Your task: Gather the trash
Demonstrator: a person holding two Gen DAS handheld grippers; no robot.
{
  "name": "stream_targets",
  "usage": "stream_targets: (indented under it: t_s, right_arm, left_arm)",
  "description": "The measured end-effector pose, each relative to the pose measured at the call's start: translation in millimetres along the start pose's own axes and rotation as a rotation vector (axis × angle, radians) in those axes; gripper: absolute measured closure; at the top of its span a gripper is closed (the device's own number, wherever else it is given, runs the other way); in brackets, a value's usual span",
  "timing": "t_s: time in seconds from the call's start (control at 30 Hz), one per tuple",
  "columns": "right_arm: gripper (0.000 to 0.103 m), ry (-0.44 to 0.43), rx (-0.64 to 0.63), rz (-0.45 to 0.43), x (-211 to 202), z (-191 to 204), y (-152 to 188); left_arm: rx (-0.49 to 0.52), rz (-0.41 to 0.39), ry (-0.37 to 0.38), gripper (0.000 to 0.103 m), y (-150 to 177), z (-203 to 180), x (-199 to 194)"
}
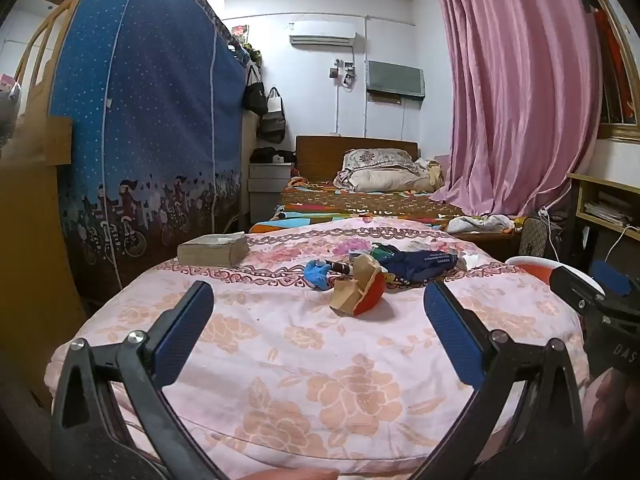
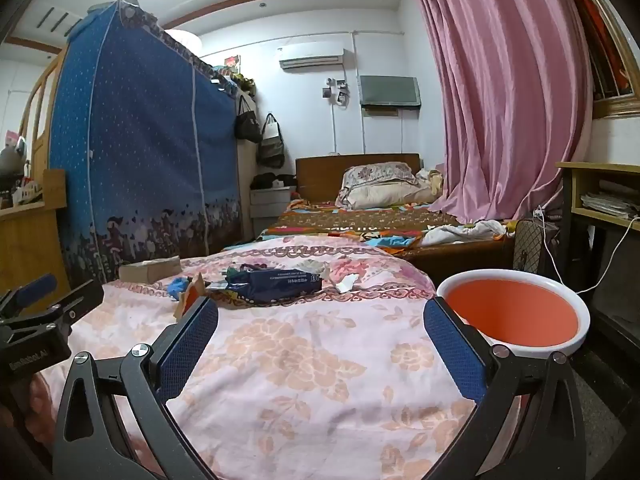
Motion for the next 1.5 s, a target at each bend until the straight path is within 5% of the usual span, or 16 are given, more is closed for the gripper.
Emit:
stream_targets:
  t_s: [1.5]
  right_arm:
    - [0.000, 0.001, 0.001, 0.008, 1.6, 1.1, 2.4]
  left_arm:
    - [-0.015, -0.012, -0.001, 0.012, -0.2, 0.7, -0.8]
Point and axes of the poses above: each gripper's, at about its wrist camera, not at the fingertips, and x roughly the way its jaws point, z to its left, y to its underside, the point moved 3 cm from there along x, roughly the way its jaws point, and after that the axes turned 12 degrees about -z, right-handed, at the moved point
